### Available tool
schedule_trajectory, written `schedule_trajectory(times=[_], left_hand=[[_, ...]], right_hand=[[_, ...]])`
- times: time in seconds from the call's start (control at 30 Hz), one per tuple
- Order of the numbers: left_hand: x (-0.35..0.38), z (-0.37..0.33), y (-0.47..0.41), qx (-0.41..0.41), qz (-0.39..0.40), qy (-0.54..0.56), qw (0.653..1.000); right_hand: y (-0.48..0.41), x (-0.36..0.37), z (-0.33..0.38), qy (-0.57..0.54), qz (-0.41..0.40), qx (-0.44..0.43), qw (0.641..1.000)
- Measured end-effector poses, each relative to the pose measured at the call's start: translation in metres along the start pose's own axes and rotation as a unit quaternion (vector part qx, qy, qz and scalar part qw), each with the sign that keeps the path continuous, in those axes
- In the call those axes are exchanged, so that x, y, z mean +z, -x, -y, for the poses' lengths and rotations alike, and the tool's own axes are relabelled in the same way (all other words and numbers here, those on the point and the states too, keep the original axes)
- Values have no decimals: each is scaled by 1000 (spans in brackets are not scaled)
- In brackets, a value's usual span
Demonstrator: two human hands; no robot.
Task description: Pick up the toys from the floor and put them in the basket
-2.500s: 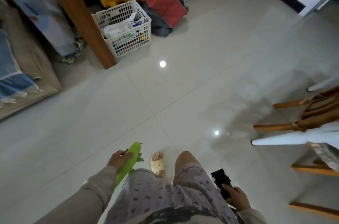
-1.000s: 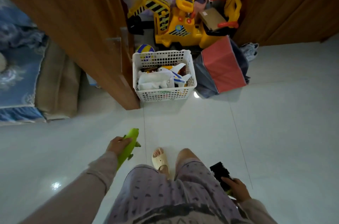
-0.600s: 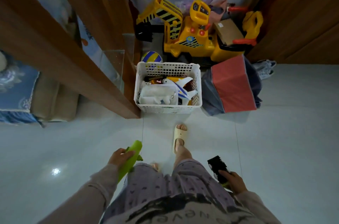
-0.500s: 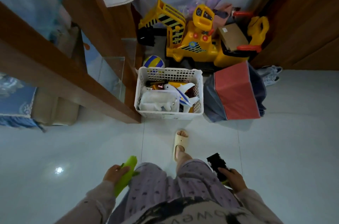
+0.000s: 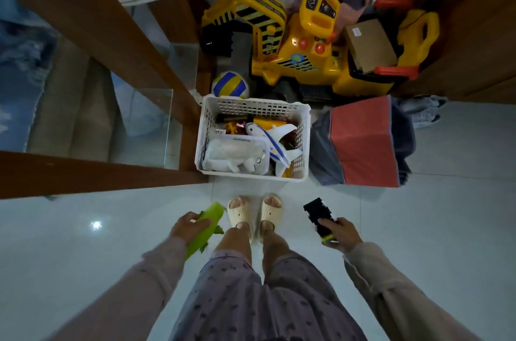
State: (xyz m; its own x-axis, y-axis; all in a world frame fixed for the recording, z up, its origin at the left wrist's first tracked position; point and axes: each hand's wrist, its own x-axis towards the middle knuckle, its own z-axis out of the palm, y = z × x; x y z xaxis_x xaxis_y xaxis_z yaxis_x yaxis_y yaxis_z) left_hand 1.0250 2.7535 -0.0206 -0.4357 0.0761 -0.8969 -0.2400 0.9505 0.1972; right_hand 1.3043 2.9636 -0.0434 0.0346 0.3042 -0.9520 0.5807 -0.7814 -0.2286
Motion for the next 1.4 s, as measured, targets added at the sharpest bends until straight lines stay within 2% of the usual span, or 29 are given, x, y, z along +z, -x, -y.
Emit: schedule_trajectory(times=[0.27,0.4,0.47,0.57,0.67,0.8,0.87,0.93,1.0,1.13,1.37,1.4], left_hand=[[6,-81,-102,35,67,-105,992],[31,-112,-175,59,78,-156,983],[51,-122,-215,76,92,-170,978],[81,-132,-267,128,100,-225,961],[107,-135,-305,210,94,-292,928],[141,-130,-339,335,60,-418,843],[154,-124,-347,361,18,-476,802],[162,-116,-352,368,-24,-506,780],[169,-110,-356,374,-34,-503,778],[175,-110,-359,344,-13,-482,805],[195,-125,-347,365,26,-506,781],[194,-125,-345,349,33,-497,794]], right_hand=[[-79,42,33,82,-19,49,995],[-141,76,52,135,-53,26,989],[-178,95,58,106,-66,14,992],[-231,125,73,43,-29,5,999],[-279,148,83,92,-11,-35,995],[-323,175,82,268,-97,-165,944],[-334,185,76,290,-143,-203,924],[-343,194,67,300,-170,-210,915],[-350,201,57,287,-183,-198,919],[-357,210,49,290,-176,-176,924],[-350,199,53,332,-101,-155,925],[-345,195,55,335,-95,-151,925]])
